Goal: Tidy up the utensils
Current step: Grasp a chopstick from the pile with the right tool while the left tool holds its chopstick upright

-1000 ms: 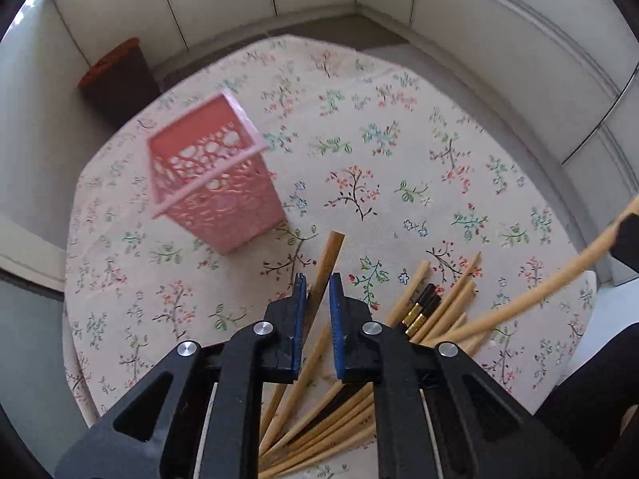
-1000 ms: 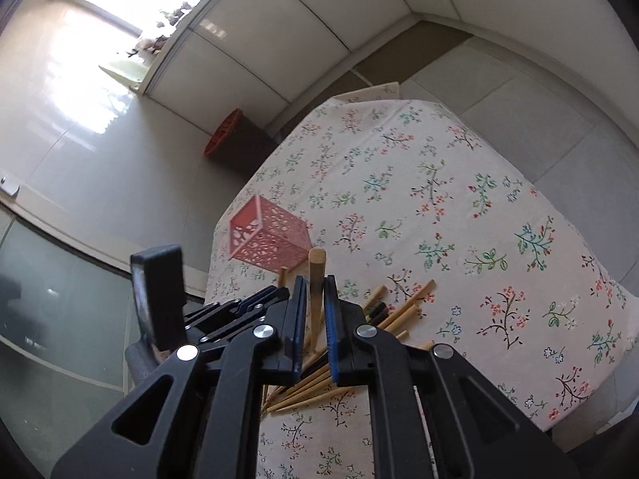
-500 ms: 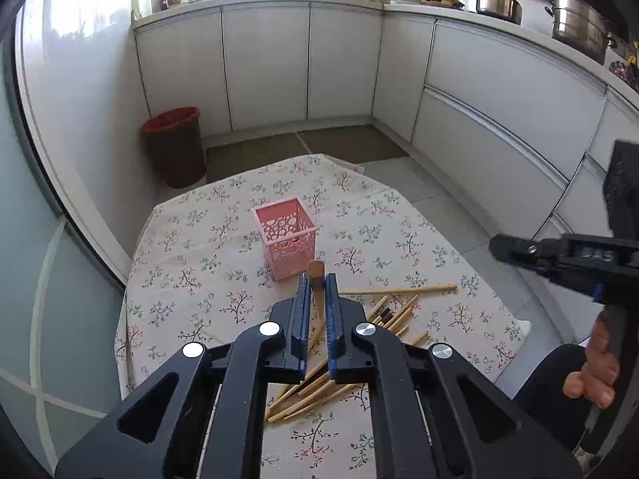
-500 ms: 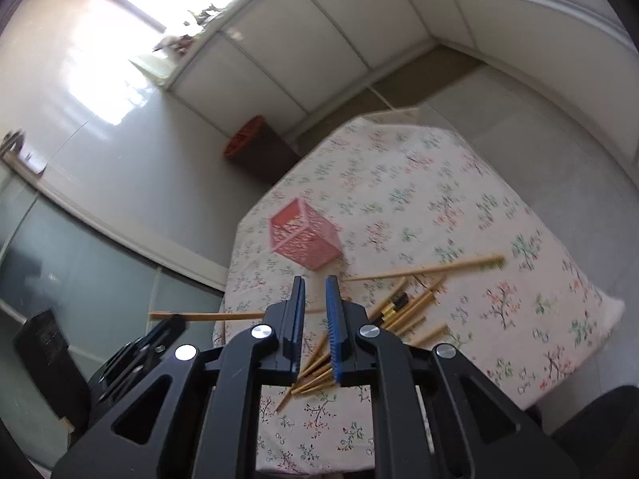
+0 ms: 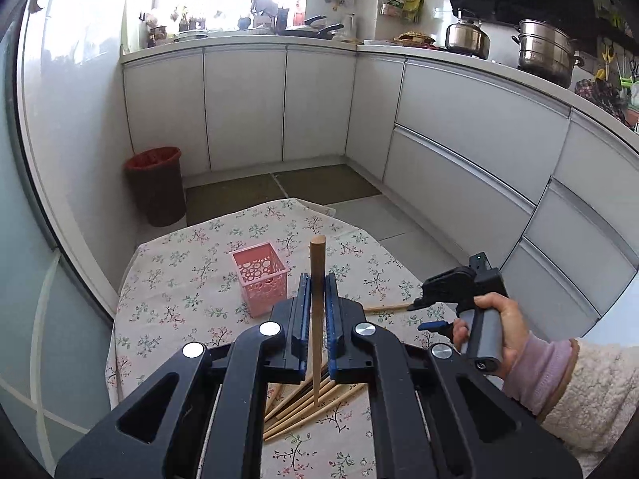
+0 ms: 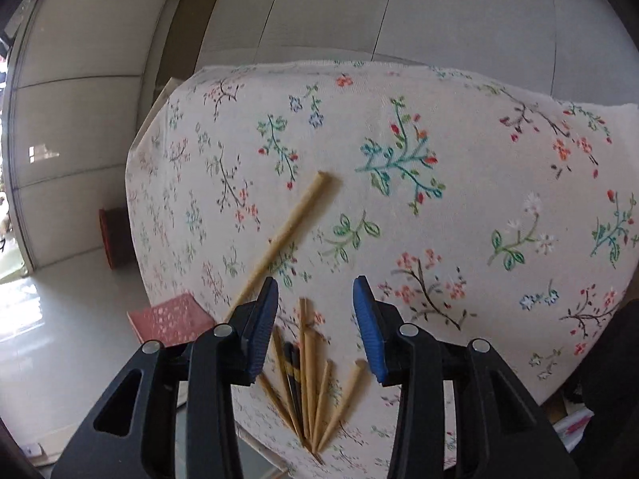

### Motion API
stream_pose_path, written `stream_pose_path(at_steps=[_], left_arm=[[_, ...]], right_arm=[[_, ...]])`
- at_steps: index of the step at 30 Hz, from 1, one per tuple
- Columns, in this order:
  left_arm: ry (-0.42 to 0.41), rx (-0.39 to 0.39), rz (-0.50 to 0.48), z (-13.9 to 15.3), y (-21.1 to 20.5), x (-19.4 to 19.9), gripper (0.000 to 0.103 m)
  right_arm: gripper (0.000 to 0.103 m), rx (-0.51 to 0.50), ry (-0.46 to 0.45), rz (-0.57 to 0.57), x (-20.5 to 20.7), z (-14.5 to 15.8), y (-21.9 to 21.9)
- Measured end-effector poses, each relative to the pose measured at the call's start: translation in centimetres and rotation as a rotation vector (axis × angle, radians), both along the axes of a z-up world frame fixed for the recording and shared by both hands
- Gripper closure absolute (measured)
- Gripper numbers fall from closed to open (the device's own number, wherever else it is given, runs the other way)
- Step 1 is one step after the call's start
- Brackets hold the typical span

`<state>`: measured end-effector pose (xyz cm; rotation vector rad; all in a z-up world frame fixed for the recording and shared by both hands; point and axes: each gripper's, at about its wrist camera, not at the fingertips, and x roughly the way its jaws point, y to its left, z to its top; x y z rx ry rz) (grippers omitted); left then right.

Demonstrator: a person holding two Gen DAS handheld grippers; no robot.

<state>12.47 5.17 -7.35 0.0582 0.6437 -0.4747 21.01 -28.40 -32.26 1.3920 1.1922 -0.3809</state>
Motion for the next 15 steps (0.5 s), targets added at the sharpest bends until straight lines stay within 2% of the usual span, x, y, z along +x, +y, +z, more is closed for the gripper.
stream_pose_path(at_steps=[3, 7, 9, 11, 12, 15], left_arm=[[0.007, -0.019, -0.003, -0.4, 0.5, 0.6, 0.097], [0.015, -0.047, 0.001, -1.0, 1.4, 1.2, 0.097], [0.018, -0.056, 0.007, -1.1, 1.9, 1.5, 0.097], [0.019, -0.062, 0.020, -1.1, 2.4, 1.7, 0.097], [0.020, -0.063, 0.031, -1.1, 2.7, 1.9, 0.097], [0.017, -0.073, 0.048, -0.8, 3.3, 2.0, 0.097]], right_arm=[[0.063, -0.083, 0.078, -0.023, 2.8, 0.1, 0.1], [0.062, -0.173, 0.233, -0.060, 5.6, -0.6, 0.6], [0.062, -0.231, 0.272, -0.048, 7.1, -0.4, 1.5], [0.074, -0.277, 0.306, -0.063, 7.7, -0.2, 2.1], [0.086, -0.312, 0.320, -0.070, 7.9, 0.0, 2.3], [0.090, -0.327, 0.294, -0.078, 8.0, 0.0, 2.4]])
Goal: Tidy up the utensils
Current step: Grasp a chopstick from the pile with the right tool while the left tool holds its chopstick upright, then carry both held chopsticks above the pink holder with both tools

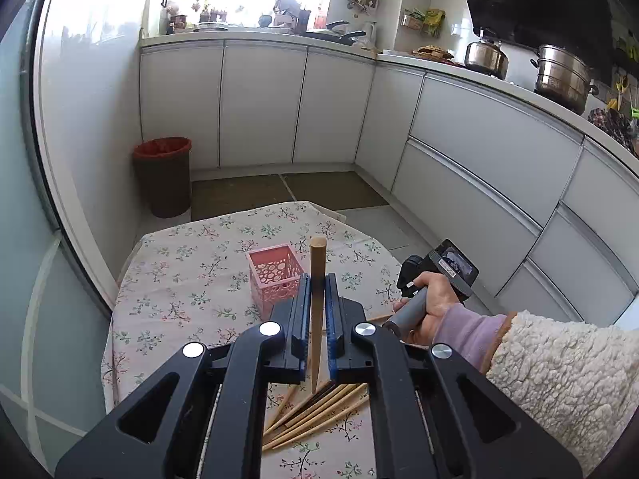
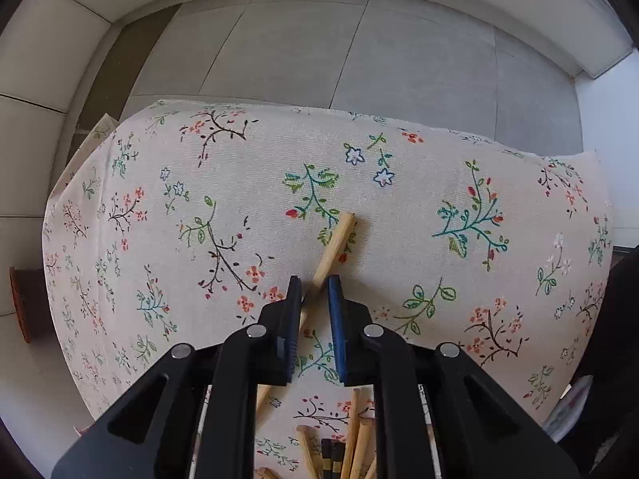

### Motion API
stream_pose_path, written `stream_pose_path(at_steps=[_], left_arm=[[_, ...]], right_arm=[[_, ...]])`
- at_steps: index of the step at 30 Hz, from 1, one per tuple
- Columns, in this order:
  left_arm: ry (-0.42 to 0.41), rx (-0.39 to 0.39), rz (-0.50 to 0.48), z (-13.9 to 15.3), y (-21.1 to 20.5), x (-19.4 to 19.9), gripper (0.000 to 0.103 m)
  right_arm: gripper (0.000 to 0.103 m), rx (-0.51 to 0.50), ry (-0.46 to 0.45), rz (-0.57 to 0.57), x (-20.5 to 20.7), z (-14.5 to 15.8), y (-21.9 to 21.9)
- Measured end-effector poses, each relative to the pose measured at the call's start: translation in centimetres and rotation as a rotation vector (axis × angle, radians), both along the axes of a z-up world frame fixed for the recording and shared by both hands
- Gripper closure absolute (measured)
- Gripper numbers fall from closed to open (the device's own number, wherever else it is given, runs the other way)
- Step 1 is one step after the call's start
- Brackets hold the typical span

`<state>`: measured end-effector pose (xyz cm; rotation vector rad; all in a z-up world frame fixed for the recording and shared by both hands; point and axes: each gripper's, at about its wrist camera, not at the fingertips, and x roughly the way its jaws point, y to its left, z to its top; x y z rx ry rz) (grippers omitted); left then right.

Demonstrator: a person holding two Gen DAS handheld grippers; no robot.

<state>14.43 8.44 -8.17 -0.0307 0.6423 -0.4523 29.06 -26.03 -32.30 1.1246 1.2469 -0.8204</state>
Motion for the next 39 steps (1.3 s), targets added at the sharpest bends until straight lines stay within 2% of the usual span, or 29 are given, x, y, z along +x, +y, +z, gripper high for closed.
stream_pose_path(at_steps=[4, 6, 9, 12, 15, 24, 30, 39], left_arm=[[-0.002, -0.017, 0.016, 0.3, 0.2, -0.1, 0.097], [-0.005, -0.024, 0.023, 0.5, 0.3, -0.3, 0.097], [-0.012, -0.029, 0.034, 1.1, 0.3, -0.7, 0.097], [-0.015, -0.033, 0.041, 1.6, 0.2, -1.0, 0.097], [-0.016, -0.042, 0.045, 2.2, -0.1, -1.1, 0.097], [-0.015, -0.060, 0.069, 3.4, -0.9, -0.4, 0.097], [-0.021, -0.050, 0.088, 4.4, -1.6, 1.0, 0.097], [-0.060, -0.068, 0.144, 6.4, -1.9, 5.3, 0.097]], right_arm=[[0.094, 0.091, -0.086, -0.018, -0.9, -0.4, -0.9], [0.095, 0.100, -0.150, 0.014, -1.5, 0.2, -1.3], [0.095, 0.059, -0.260, 0.161, -1.8, 2.4, -1.3], [0.095, 0.060, -0.372, 0.280, -3.4, 4.7, -1.0], [0.095, 0.008, -0.492, 0.423, -5.0, 8.1, -0.2], [0.095, -0.177, -0.697, 0.753, -7.2, 16.2, 4.0], [0.095, -0.233, -0.763, 0.846, -8.8, 20.0, 5.5], [0.095, -0.243, -0.871, 0.866, -8.4, 26.2, 4.6]])
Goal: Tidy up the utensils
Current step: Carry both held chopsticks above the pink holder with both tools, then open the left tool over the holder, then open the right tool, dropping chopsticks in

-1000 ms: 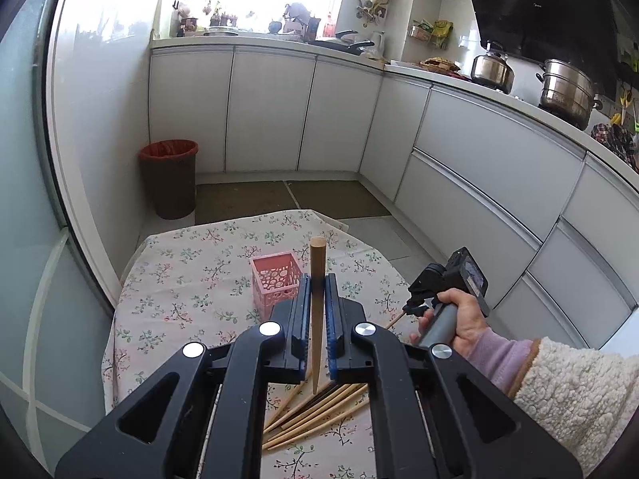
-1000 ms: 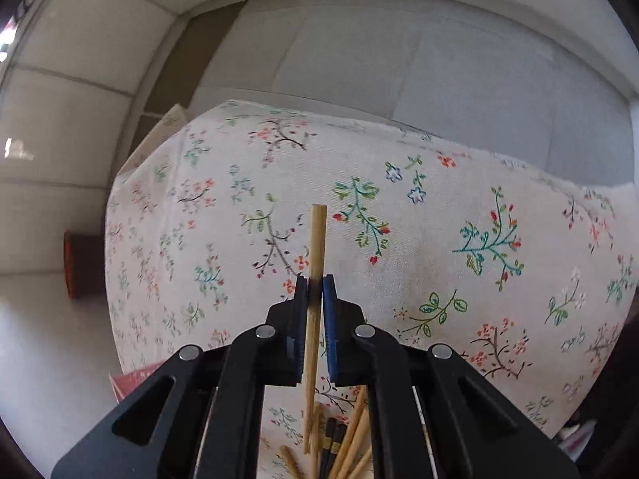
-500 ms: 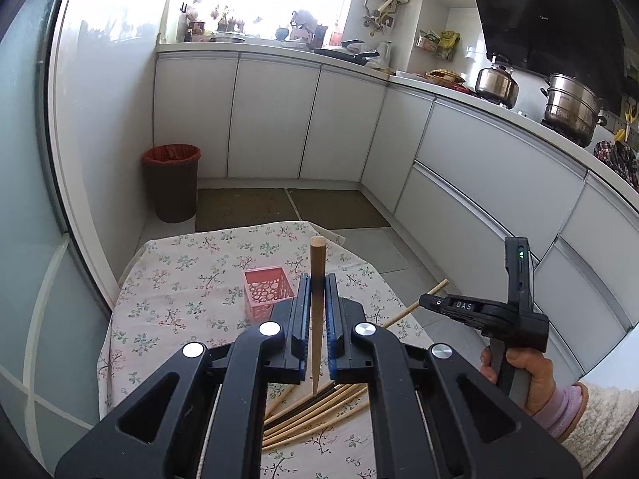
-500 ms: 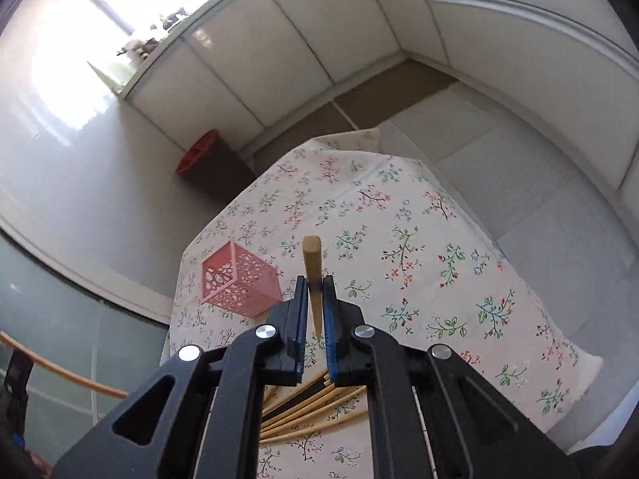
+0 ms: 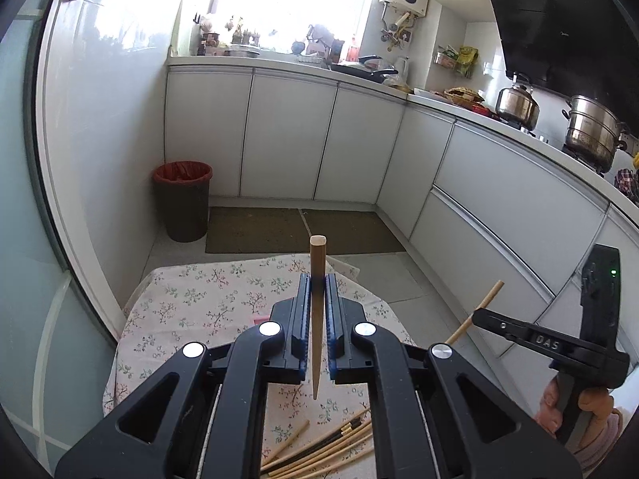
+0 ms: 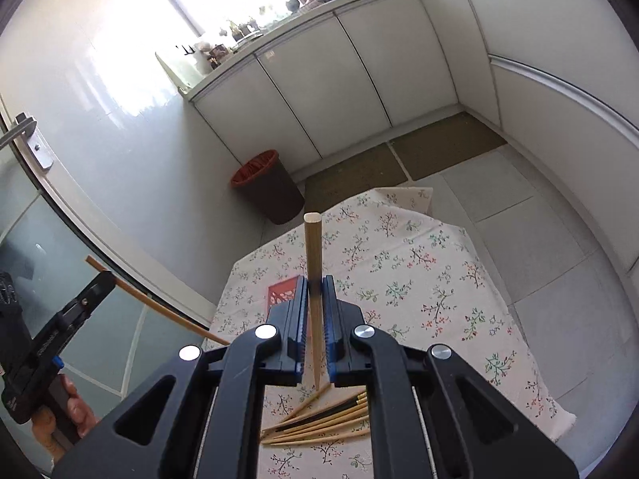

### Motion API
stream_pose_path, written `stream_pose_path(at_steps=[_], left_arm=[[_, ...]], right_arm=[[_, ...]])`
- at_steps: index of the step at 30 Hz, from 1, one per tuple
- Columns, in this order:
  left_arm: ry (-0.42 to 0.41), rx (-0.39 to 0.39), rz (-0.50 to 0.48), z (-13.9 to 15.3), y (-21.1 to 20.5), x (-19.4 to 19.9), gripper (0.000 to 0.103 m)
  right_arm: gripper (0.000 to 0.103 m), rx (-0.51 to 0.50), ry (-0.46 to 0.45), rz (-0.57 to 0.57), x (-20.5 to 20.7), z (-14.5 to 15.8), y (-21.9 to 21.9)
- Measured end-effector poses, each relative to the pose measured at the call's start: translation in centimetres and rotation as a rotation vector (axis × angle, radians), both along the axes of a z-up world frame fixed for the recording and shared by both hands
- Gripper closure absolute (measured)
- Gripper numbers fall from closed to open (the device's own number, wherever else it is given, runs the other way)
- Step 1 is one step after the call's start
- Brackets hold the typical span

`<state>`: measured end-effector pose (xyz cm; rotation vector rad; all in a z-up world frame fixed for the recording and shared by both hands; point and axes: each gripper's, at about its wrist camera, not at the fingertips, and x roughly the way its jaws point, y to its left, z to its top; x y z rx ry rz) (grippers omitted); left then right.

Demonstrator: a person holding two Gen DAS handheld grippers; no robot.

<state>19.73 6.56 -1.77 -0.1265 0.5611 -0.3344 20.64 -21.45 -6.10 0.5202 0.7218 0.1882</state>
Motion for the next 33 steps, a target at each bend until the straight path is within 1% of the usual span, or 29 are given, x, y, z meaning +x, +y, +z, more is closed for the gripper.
stream_pose_path(at_steps=[4, 8, 12, 14, 15, 16, 17, 18, 20, 22, 24, 25, 26, 27, 29, 33], left_arm=[[-0.011, -0.005, 0.039, 0.5, 0.0, 2.8, 0.097], [-0.008, -0.005, 0.081, -0.3, -0.1, 5.7, 0.097], [0.024, 0.013, 0.111, -2.6, -0.2, 8.5, 0.096], [0.046, 0.007, 0.120, -4.4, -0.1, 9.5, 0.096], [0.052, 0.007, 0.112, -5.2, 0.0, 9.9, 0.094], [0.072, 0.016, 0.104, -6.2, -0.1, 10.4, 0.091], [0.091, 0.020, 0.106, -6.9, 0.0, 10.7, 0.083], [0.105, 0.007, 0.104, -7.5, 0.3, 10.7, 0.082], [0.100, -0.040, 0.122, -7.7, 1.5, 10.2, 0.081], [0.071, -0.121, 0.143, -6.8, 3.2, 9.0, 0.077], [0.027, -0.187, 0.170, -5.6, 4.6, 7.8, 0.063], [0.001, -0.203, 0.191, -5.2, 5.3, 7.0, 0.059], [-0.021, -0.212, 0.210, -4.7, 5.9, 6.4, 0.054], [-0.032, -0.210, 0.228, -4.4, 6.2, 6.3, 0.053], [-0.027, -0.185, 0.256, -4.1, 6.5, 6.4, 0.053], [0.004, -0.137, 0.301, -5.4, 6.9, 6.9, 0.053]], right_arm=[[0.095, 0.003, -0.054, -0.008, 1.2, 2.1, -0.4], [0.095, 0.029, -0.075, -0.015, 3.2, 3.0, -0.4], [0.095, 0.035, -0.089, -0.013, 5.4, 2.7, 0.2], [0.095, 0.043, -0.093, -0.006, 6.5, 2.4, 0.8], [0.095, 0.044, -0.096, -0.001, 7.1, 2.3, 1.2], [0.095, 0.041, -0.101, 0.002, 7.7, 2.2, 1.6], [0.095, 0.039, -0.105, 0.009, 8.2, 2.0, 2.0], [0.095, 0.034, -0.108, 0.014, 8.7, 1.9, 2.4], [0.095, 0.012, -0.110, 0.024, 9.6, 1.6, 3.4], [0.095, -0.009, -0.109, 0.035, 10.3, 1.2, 4.5], [0.095, -0.026, -0.104, 0.051, 10.9, 0.8, 5.3], [0.095, -0.038, -0.100, 0.057, 11.3, 0.4, 5.9], [0.095, -0.048, -0.098, 0.059, 11.4, 0.2, 6.3], [0.095, -0.060, -0.094, 0.064, 11.7, -0.2, 6.8], [0.095, -0.084, -0.090, 0.071, 12.0, -0.7, 7.9], [0.095, -0.133, -0.078, 0.093, 12.8, -2.2, 10.1]])
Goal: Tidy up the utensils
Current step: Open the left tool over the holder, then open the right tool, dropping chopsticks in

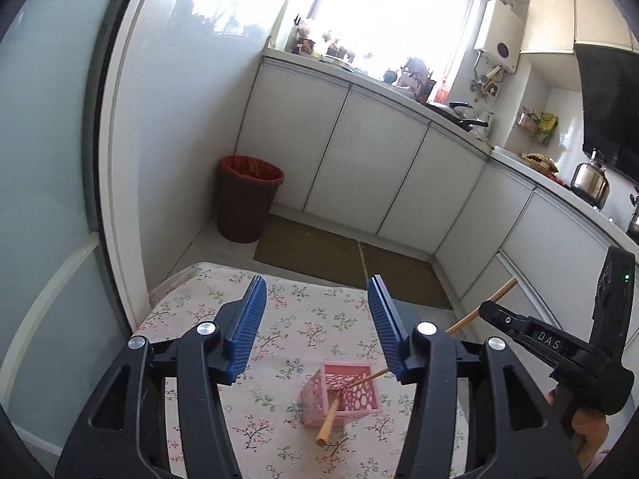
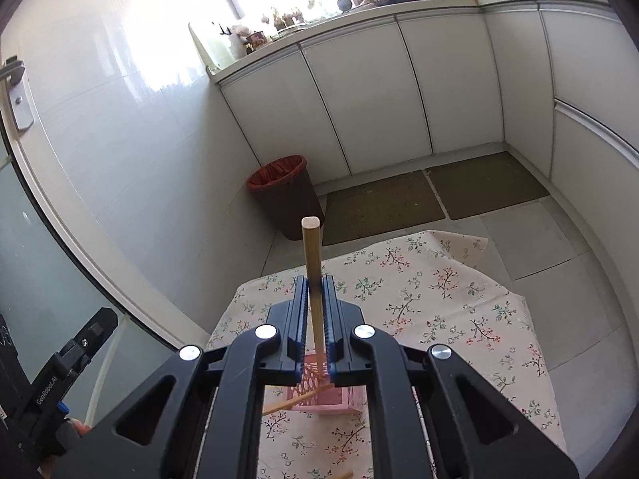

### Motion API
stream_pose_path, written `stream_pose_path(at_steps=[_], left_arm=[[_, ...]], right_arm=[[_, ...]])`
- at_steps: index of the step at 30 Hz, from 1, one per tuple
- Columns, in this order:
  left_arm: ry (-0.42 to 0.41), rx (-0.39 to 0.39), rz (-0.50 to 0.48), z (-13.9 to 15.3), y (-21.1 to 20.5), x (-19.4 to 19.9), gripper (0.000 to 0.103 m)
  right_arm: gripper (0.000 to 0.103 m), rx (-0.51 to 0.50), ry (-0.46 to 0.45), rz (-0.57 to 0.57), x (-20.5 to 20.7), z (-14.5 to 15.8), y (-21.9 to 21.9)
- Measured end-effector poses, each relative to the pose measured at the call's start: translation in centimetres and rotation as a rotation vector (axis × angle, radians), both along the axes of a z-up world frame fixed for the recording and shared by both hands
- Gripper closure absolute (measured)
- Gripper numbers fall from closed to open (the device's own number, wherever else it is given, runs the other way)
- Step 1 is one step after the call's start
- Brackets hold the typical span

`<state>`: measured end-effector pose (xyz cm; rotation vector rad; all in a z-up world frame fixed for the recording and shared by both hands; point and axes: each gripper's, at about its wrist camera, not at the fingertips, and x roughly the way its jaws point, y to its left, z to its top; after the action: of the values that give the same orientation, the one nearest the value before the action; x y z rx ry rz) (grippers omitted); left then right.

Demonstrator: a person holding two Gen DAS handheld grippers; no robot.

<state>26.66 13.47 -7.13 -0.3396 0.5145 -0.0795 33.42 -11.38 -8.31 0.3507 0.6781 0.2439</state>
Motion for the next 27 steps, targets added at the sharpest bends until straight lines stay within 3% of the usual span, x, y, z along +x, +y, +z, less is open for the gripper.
stream_pose_path(at_steps=[5, 10, 17, 19, 21, 27], left_arm=[[0.029, 0.039, 0.009, -0.5, 0.3, 0.1, 0.053], [0.033, 0.058, -0.001, -0.1, 0.3, -0.7, 0.053], [0.031, 0.091, -0.046, 1.0, -1.2, -2.6, 0.044], [0.033, 0.100, -0.056, 1.2, -1.8, -3.3, 0.040], [0.035, 0.107, -0.067, 1.3, -2.2, -4.1, 0.035], [0.048, 0.131, -0.090, 1.3, -3.4, -6.4, 0.029]], right_arm=[[0.091, -0.047, 0.024, 0.016, -0.2, -1.1, 1.4], [0.091, -0.079, 0.012, 0.009, -1.7, -0.2, 1.6], [0.086, -0.129, -0.009, -0.011, -5.3, 1.2, 1.2], [0.062, -0.120, -0.011, -0.015, -6.4, 1.4, 0.9], [0.053, -0.111, -0.032, -0.032, -7.7, 1.7, 0.4], [0.051, -0.131, -0.042, -0.061, -10.7, 1.9, -0.4]])
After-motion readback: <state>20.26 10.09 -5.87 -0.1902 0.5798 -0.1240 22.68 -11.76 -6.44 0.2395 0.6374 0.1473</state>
